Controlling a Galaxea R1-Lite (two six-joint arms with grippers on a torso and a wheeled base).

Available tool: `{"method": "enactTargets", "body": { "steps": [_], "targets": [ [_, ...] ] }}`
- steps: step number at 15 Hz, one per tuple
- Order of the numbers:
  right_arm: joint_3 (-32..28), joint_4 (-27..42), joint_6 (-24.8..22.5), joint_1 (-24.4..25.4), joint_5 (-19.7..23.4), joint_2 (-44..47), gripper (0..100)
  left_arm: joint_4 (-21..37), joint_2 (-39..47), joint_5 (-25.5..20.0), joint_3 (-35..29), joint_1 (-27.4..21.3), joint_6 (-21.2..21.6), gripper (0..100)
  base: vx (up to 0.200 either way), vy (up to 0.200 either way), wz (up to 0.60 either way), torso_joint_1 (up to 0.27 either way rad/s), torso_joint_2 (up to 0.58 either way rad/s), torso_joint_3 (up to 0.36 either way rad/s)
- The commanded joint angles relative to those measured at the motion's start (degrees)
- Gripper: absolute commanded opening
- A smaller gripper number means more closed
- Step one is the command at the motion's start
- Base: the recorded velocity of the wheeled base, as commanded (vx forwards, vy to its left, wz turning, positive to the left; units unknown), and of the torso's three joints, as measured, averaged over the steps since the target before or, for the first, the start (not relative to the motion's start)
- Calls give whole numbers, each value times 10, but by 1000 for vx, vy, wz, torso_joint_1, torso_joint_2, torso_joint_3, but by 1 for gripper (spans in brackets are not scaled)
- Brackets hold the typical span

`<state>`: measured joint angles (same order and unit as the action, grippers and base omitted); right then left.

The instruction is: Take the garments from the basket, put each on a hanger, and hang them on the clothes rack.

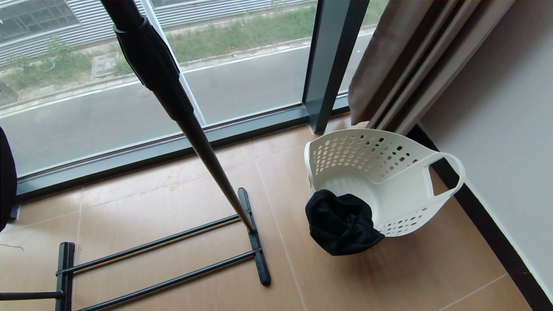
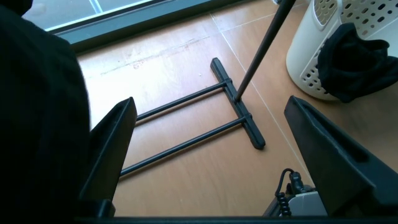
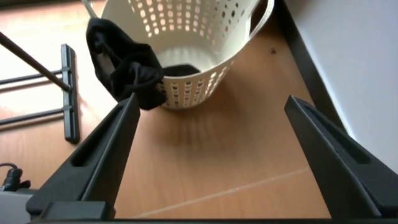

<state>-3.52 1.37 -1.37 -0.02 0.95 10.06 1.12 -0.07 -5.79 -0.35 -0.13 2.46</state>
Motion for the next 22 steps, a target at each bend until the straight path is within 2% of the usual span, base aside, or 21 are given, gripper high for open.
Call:
{"method": "enactTargets", "body": {
  "steps": [1,3,5,6,9,11,13,15,18,20,22],
  "targets": [
    [-57,-18,3,34,16,201,100,0,1,0,1,0,0,100,0,0,0,0,0,0],
    [-103,-49,1,88,47,334,100,0,1,0,0,0,0,100,0,0,0,0,0,0],
    [-148,-63,-8,108,54,438,100,0,1,0,0,0,0,100,0,0,0,0,0,0],
    [-185,-78,-40,113,64,522,100,0,1,0,0,0,0,100,0,0,0,0,0,0],
    [-251,-147,-135,112,73,683,100,0,1,0,0,0,0,100,0,0,0,0,0,0],
    [-286,-185,-175,113,74,757,100,0,1,0,0,0,0,100,0,0,0,0,0,0],
    [-330,-195,-203,115,74,814,100,0,1,0,0,0,0,100,0,0,0,0,0,0],
    [-401,-196,-252,145,74,887,100,0,1,0,0,0,0,100,0,0,0,0,0,0],
    [-494,-196,-305,155,73,976,100,0,1,0,0,0,0,100,0,0,0,0,0,0],
    [-542,-196,-313,158,73,1030,100,0,1,0,0,0,0,100,0,0,0,0,0,0],
    [-555,-199,-312,161,71,1059,100,0,1,0,0,0,0,100,0,0,0,0,0,0]
  ]
}}
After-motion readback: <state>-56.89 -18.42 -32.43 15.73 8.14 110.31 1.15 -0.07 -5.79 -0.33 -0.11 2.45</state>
